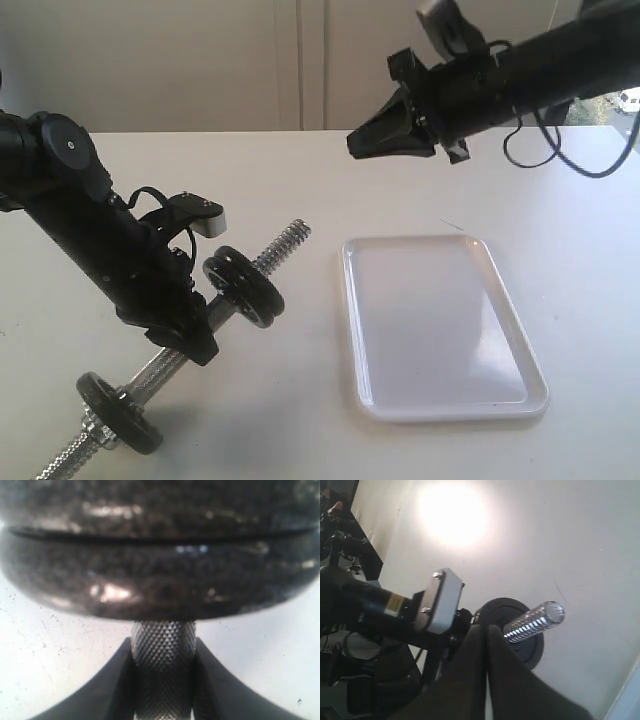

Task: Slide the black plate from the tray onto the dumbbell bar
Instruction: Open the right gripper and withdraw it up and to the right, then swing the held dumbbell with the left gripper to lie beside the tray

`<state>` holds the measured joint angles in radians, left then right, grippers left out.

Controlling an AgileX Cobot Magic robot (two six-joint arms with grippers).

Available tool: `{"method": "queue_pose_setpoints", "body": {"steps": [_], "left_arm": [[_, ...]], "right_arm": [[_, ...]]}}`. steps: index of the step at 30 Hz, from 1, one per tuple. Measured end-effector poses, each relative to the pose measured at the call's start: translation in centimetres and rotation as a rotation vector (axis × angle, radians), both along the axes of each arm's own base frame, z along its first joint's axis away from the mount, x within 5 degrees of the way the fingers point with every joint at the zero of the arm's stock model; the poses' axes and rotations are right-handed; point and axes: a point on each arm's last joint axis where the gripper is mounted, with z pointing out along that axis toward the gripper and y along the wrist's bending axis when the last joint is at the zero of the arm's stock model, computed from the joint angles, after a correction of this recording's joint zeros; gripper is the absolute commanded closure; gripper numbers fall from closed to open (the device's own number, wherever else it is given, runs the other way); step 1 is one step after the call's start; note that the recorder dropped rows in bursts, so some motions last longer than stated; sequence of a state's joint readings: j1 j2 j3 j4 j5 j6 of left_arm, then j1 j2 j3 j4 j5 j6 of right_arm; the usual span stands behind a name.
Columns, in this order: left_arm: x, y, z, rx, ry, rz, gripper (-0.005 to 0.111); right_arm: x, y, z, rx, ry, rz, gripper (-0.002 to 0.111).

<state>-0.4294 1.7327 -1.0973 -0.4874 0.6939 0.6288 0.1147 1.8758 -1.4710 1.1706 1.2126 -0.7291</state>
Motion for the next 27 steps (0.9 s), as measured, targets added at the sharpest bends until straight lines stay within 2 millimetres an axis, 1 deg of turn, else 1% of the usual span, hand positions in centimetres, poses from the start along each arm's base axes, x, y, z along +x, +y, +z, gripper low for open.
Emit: {"method": "queue_pose_setpoints", "body": {"steps": [1,2,3,4,5,6,7,8,10,11,12,13,14,16,20,23,27], "left_arm": [[0.0,0.0,0.0,0.000,0.000,0.000,0.107],[0.0,0.0,0.0,0.000,0.000,0.000,0.107],[0.0,0.0,0.0,0.000,0.000,0.000,0.107],[0.0,0.0,0.0,0.000,0.000,0.000,0.107],[0.0,0.0,0.0,0.000,0.000,0.000,0.107],[0.0,0.0,0.0,0.000,0.000,0.000,0.107],[0.0,0.0,0.0,0.000,0.000,0.000,0.107],[0.0,0.0,0.0,0.000,0.000,0.000,0.107],[0.0,0.0,0.0,0.000,0.000,0.000,0.107],[0.0,0.0,0.0,0.000,0.000,0.000,0.107],[0.0,0.0,0.0,0.000,0.000,0.000,0.107],[0.0,0.0,0.0,0.000,0.000,0.000,0.107],[0.0,0.0,0.0,0.000,-0.001,0.000,0.107],[0.0,0.0,0.0,0.000,-0.002,0.002,0.107],[0.3,-0.1,-0.1,-0.004,-0.016,0.030,0.107],[0.8,-0.4,-0.6,-0.033,-0.013,0.114,0.107],[1.8,-1.0,-1.1,-0.101,-0.019,0.256,0.107]], "right_arm": [[-0.6,-0.1,1.0,0.004,-0.029,0.002,0.108],[-1.9,-0.2,2.9,0.020,-0.075,0.001,0.108],[-2.7,-0.3,4.0,0.025,-0.104,0.002,0.108],[-4.5,-0.5,6.0,0.029,-0.166,0.007,0.108],[-5.6,-0.6,7.1,0.030,-0.202,0.010,0.108],[-7.9,-1.0,8.9,0.009,-0.265,0.018,0.108],[-9.4,-1.2,9.7,-0.018,-0.303,0.024,0.108],[-12.1,-1.9,10.6,-0.094,-0.374,0.023,0.108],[-14.7,-3.0,11.1,-0.204,-0.466,-0.043,0.108],[-16.0,-3.8,11.2,-0.275,-0.525,-0.107,0.108],[-17.6,-4.9,11.2,-0.355,-0.597,-0.207,0.108],[-18.8,-5.6,11.3,-0.400,-0.653,-0.276,0.108],[-20.3,-6.4,11.3,-0.426,-0.723,-0.369,0.108],[-22.2,-7.3,11.0,-0.431,-0.806,-0.470,0.108],[-23.3,-7.9,10.4,-0.425,-0.866,-0.553,0.108],[-23.4,-8.0,10.0,-0.428,-0.874,-0.570,0.108],[-23.4,-8.1,10.0,-0.427,-0.883,-0.584,0.108]]}}
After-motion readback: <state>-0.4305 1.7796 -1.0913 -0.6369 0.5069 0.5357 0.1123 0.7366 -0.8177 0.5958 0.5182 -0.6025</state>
